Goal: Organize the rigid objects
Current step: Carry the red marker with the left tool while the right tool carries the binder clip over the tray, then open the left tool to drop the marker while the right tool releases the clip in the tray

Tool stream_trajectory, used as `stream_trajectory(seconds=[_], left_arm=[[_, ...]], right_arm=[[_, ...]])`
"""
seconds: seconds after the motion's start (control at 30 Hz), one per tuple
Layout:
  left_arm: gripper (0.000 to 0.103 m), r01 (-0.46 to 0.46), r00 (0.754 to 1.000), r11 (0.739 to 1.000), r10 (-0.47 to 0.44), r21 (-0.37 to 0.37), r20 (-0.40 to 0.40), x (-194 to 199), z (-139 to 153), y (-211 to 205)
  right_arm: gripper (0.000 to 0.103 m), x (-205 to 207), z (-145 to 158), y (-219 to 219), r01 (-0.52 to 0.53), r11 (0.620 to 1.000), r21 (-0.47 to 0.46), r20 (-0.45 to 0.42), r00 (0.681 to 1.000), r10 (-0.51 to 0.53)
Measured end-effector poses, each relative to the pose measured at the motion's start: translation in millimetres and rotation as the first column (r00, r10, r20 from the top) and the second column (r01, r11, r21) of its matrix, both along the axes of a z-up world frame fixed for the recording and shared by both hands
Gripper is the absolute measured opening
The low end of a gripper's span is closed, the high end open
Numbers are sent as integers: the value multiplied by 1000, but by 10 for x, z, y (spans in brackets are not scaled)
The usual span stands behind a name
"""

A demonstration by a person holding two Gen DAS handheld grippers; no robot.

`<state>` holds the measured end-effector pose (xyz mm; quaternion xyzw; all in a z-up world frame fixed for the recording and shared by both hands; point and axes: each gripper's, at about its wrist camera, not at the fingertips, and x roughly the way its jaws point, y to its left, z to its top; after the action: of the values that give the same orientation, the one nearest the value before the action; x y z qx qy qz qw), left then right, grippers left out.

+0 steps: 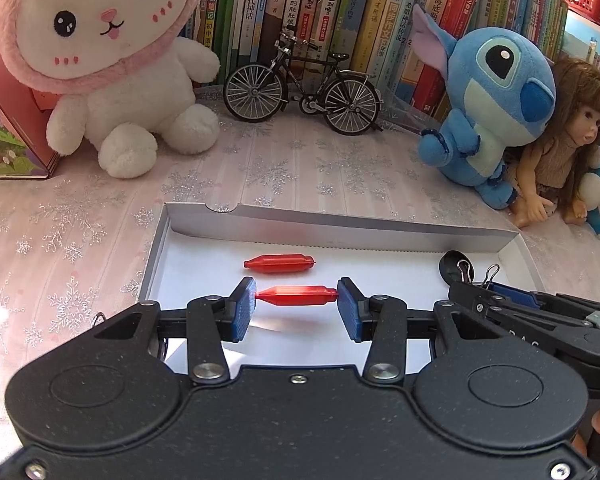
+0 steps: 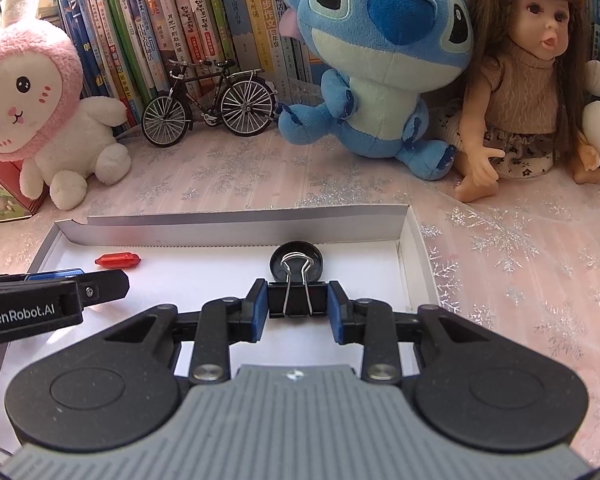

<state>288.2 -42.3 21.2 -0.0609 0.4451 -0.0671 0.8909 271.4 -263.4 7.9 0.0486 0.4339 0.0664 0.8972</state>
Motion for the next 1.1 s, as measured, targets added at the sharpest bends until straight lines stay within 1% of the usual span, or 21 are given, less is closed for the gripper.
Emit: stream_trajectory(seconds=[0.07, 0.3, 0.67, 0.77, 0.87, 0.93, 1.0, 1.07, 1.1], left_arm=[[43, -3, 1000, 1000, 3, -3, -3, 21, 2, 20], [43, 13, 1000, 999, -14, 36, 23, 8, -64, -19], [43, -19, 998, 995, 13, 99, 54, 48, -154, -76], [43, -20, 998, 994, 14, 106, 62, 50, -167, -79], [43, -18, 998, 993, 10, 115, 67, 45, -174, -88], [49, -11, 998, 993, 3, 117, 67, 42, -174, -94], [52, -5, 998, 994, -2, 113, 64, 36, -168, -95], [54, 0, 998, 994, -7, 108, 63, 21, -153, -94], [56, 4, 998, 994, -11, 106, 63, 12, -145, -93]], right_arm=[[36, 6, -6, 7, 3, 1000, -6, -1, 1000, -3], [36, 5, -14, 37, 0, 1000, -24, 6, 1000, 0], [36, 15, -16, 64, -1, 999, -41, 10, 1000, 1], [36, 13, -15, 69, -1, 999, -41, 10, 1000, 1], [41, 10, -12, 70, 1, 999, -38, 13, 1000, -1], [41, 9, -12, 63, 4, 999, -32, 14, 1000, -3], [50, 2, -8, 54, 5, 1000, -28, 13, 1000, -5], [54, -8, 1, 47, 3, 1000, -23, 13, 1000, -3], [54, -12, 7, 44, 1, 1000, -23, 14, 1000, -1]])
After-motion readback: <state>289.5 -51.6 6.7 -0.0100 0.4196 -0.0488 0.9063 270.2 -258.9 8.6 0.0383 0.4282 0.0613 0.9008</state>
